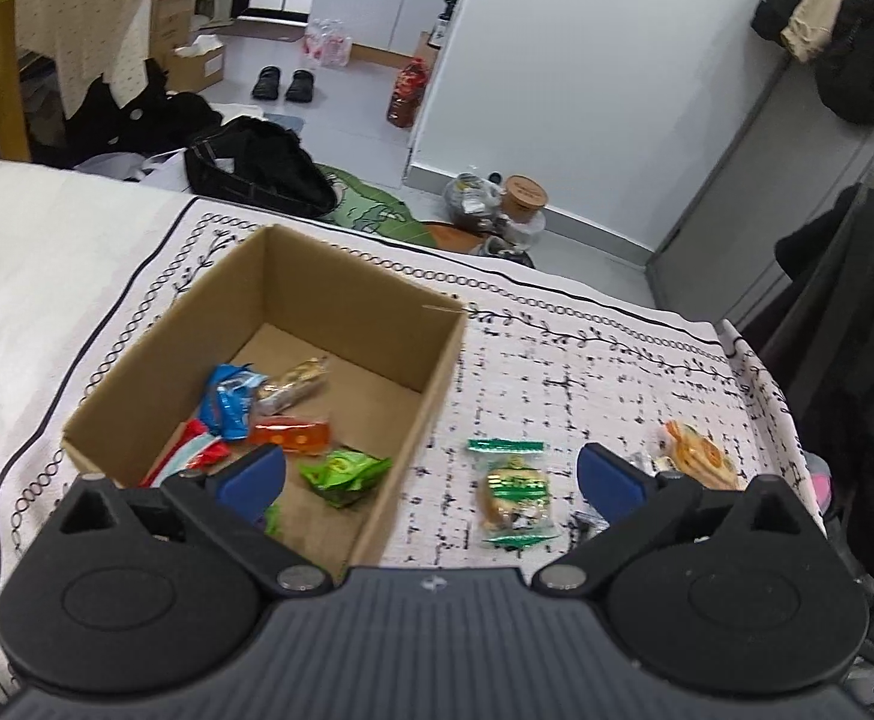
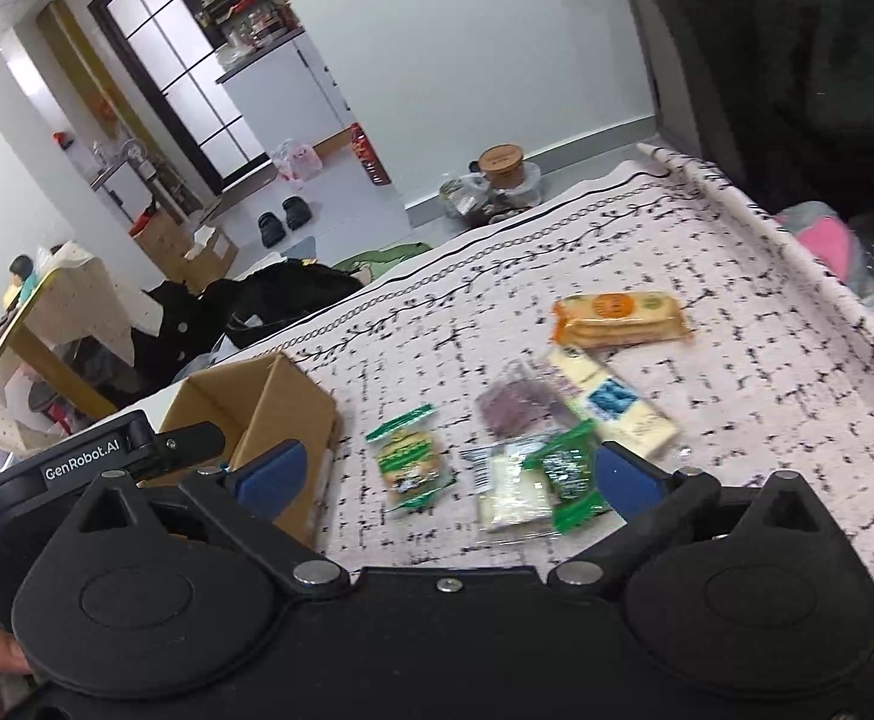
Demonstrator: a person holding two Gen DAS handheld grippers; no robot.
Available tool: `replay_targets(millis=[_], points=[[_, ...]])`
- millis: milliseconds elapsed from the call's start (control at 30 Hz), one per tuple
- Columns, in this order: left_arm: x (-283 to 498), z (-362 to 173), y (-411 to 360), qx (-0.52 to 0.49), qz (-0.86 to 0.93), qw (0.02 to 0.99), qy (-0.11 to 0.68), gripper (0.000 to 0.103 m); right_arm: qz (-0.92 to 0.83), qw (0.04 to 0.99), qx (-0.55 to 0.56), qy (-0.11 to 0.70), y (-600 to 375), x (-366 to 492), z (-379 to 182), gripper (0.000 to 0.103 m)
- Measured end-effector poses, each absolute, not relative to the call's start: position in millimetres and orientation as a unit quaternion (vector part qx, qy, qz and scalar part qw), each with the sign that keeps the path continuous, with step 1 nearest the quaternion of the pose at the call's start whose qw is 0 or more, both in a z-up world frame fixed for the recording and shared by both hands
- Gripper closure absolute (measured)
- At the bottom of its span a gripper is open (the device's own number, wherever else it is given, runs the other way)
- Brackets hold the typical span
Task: Organize snacks
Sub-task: 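Open both tools and move them back over the remaining snacks, then grasp clear-wrapped white bread with left tool while right tool grasps green candy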
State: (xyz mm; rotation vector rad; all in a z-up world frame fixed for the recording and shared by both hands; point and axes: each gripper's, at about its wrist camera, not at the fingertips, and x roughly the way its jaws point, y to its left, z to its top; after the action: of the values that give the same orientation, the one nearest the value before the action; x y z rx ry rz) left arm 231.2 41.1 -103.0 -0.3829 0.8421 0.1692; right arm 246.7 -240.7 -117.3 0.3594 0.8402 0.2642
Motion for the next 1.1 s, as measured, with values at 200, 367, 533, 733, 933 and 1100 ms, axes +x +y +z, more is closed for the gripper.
replay_targets(millis=[200, 367, 533, 733, 933, 1100], points=[[234, -99, 25, -0.182, 0.062, 0.899, 0.395, 0.000, 0.111, 0.892, 0.174, 0.401, -266, 249, -119, 0.000], [237, -95, 7, -0.181, 0.053, 0.900, 0.392, 0.000, 0.106, 0.888, 0.200, 0.400, -285, 254, -123, 0.000], [246, -100, -8, -0.180, 0.047, 0.894, 0.409, 0.000, 0.099, 0.885, 0.222, 0.397, -297, 262, -131, 0.000], [256, -113, -25, -0.171, 0.025, 0.886, 0.430, 0.000, 0.104, 0.865, 0.239, 0.428, -298, 274, -154, 0.023], [265, -135, -38, -0.164, 0.007, 0.872, 0.462, 0.003, 0.115, 0.855, 0.235, 0.448, -293, 284, -169, 0.031], [273, -143, -45, -0.160, 0.003, 0.870, 0.467, 0.004, 0.119, 0.841, 0.238, 0.471, -289, 296, -185, 0.038]])
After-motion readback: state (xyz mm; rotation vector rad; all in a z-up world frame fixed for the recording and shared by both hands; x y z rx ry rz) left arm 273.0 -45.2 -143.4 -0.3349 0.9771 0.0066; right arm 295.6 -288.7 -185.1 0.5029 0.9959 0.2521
